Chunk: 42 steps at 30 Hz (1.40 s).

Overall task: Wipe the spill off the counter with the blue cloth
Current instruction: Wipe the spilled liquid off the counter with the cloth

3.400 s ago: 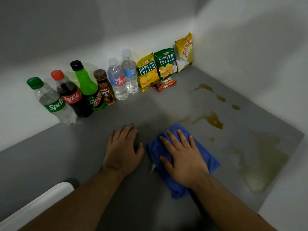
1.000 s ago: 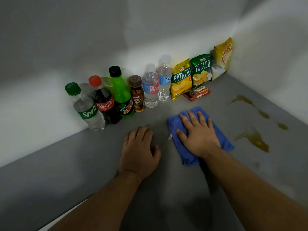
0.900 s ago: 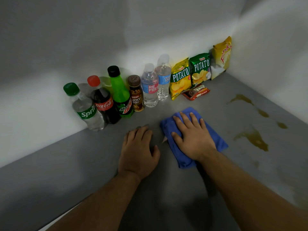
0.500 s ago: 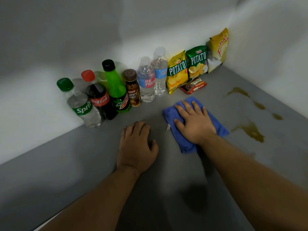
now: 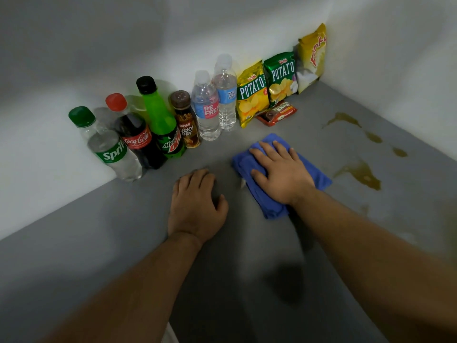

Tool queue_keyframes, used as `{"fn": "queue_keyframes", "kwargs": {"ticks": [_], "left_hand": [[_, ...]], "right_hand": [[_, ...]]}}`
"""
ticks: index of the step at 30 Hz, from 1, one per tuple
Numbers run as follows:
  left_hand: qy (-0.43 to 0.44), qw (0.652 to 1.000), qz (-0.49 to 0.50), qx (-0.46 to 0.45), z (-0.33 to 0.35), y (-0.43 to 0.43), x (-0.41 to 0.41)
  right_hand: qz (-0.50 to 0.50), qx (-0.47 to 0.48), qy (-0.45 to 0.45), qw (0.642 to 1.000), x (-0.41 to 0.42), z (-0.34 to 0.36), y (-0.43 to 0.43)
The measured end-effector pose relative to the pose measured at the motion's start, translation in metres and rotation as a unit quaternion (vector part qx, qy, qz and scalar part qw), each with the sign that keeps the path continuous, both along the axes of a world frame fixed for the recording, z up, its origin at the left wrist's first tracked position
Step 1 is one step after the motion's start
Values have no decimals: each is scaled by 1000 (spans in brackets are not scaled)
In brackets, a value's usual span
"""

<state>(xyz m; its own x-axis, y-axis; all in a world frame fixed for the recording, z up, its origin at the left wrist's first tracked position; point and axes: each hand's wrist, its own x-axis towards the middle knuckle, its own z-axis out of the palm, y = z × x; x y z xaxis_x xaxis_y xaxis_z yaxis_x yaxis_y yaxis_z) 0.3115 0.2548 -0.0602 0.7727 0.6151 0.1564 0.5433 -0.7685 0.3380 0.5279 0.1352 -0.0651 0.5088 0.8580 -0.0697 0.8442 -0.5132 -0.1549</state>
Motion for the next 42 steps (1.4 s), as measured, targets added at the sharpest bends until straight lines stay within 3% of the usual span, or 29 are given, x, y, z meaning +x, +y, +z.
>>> {"fn": "queue_keyframes", "kwargs": {"ticks": [5, 14, 21, 29, 37, 42], "left_hand": [[-9, 1000, 4, -9, 1, -1, 0], [-5, 1000, -3, -3, 7, -12, -1], [-4, 997, -81, -11, 15, -58, 0], [-14, 992, -110, -57, 8, -142, -1], [1, 994, -110, -16, 5, -152, -1], [2, 994, -112, 2, 5, -155, -2]], "right_hand": [[-16, 21, 0, 1000, -32, 0, -5], [10, 64, 36, 997, -107, -2, -95], [-5, 38, 29, 999, -87, -2, -189], [-109, 39, 26, 993, -83, 1, -192], [-110, 50, 39, 992, -112, -4, -280], [-158, 26, 22, 987, -88, 0, -266]]}}
